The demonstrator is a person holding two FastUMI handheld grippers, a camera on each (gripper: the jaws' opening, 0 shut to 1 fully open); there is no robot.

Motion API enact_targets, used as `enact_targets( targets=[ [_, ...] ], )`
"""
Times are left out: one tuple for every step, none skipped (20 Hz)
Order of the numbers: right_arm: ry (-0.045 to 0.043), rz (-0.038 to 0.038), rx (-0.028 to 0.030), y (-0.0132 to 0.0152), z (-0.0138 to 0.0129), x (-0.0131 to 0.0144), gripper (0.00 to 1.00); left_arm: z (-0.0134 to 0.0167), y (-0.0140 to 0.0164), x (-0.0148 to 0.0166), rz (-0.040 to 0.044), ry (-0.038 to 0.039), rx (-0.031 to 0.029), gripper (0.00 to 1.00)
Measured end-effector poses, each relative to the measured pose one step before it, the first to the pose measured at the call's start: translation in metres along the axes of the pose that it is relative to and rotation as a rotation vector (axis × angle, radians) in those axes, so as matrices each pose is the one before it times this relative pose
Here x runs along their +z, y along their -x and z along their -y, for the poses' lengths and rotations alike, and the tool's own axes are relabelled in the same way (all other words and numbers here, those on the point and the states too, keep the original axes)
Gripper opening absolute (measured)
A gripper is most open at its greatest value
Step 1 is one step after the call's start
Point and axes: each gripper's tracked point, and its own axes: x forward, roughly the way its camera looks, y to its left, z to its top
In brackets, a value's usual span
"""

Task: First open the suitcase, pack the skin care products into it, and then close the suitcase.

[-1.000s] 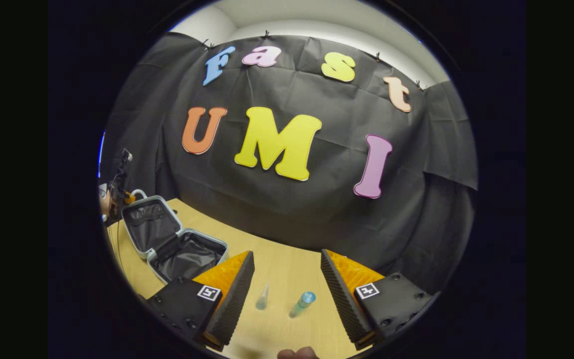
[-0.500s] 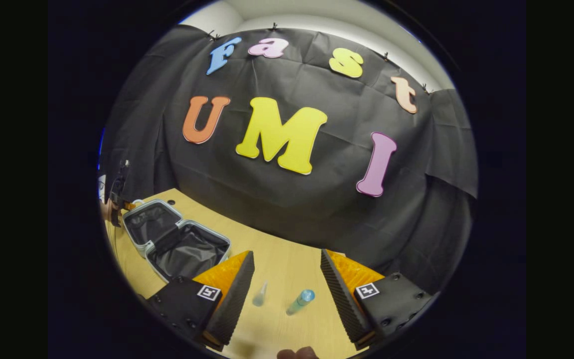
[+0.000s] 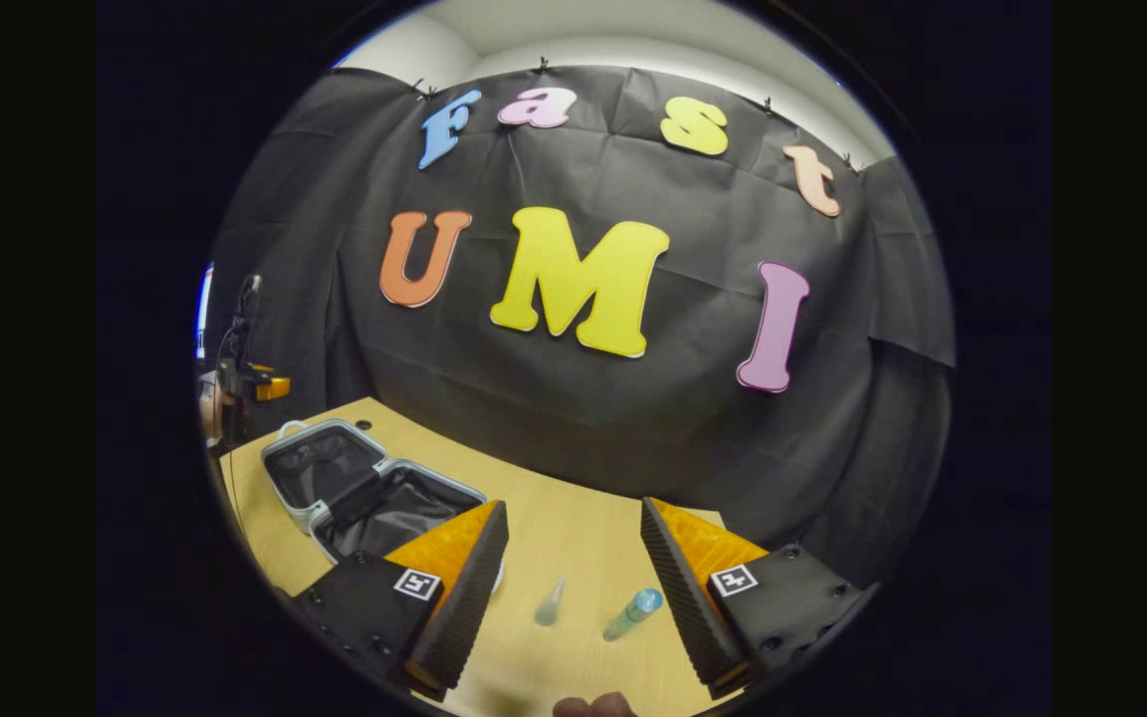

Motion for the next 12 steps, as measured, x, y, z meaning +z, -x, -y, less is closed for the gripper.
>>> enact_targets(
  targets=[
    [-0.0132, 0.00977, -0.0009, 0.00187, 0.00463, 0.00149, 0.8, 0.01005, 0.01176, 0.01725, 0.02049, -0.02109, 0.0162, 0.97],
    [-0.01457, 0.00924, -0.00379, 0.00243, 0.00552, 0.0006, 0.8, 0.0164, 0.00383, 0.01534, 0.02138, -0.00522, 0.01043, 0.97],
    [-0.01505, 0.00967, -0.00445, 0.00289, 0.00619, 0.00154, 0.8, 0.02065, 0.00412, 0.0178, 0.02707, 0.01085, -0.01767, 0.98],
    [-0.01357, 0.01122, -0.00832, 0.00354, 0.00741, -0.00002, 0.78, 0.01876, 0.00778, 0.018, 0.02727, 0.00585, -0.01286, 0.97],
    [-0.01116, 0.01002, -0.00624, 0.00339, 0.00725, 0.00151, 0.78, 0.0177, 0.00746, 0.0156, 0.02241, -0.00423, -0.01269, 0.97],
    [-0.0107, 0.00736, -0.00577, 0.00261, 0.00751, -0.00058, 0.78, 0.01646, 0.00091, 0.00426, 0.01941, -0.00718, -0.01245, 0.97],
    [-0.01195, 0.00724, -0.00711, 0.00322, 0.00874, 0.00036, 0.8, 0.01884, 0.00569, 0.00935, 0.02371, -0.00798, -0.01864, 0.97],
    [-0.01341, 0.00811, -0.01046, 0.00303, 0.00898, -0.00049, 0.78, 0.02169, 0.00448, 0.0056, 0.01061, 0.01029, -0.02454, 0.97],
    [-0.01501, 0.00623, -0.01316, 0.00305, 0.01026, 0.00062, 0.8, 0.02571, 0.00187, 0.00167, -0.0024, 0.02201, -0.03752, 0.97],
    [-0.01236, 0.0083, -0.01036, 0.00299, 0.00948, -0.00026, 0.8, 0.02638, 0.00629, 0.00774, -0.02472, 0.01395, -0.01749, 0.97],
    [-0.00482, 0.0054, -0.00878, 0.00253, 0.00885, 0.00002, 0.8, 0.01726, 0.00359, -0.01003, -0.02121, 0.01728, -0.01054, 0.93],
    [-0.00187, 0.00732, -0.00936, 0.00385, 0.01203, -0.00071, 0.8, 0.01824, 0.00508, -0.00643, -0.0122, 0.01946, -0.00837, 0.98]
  ],
)
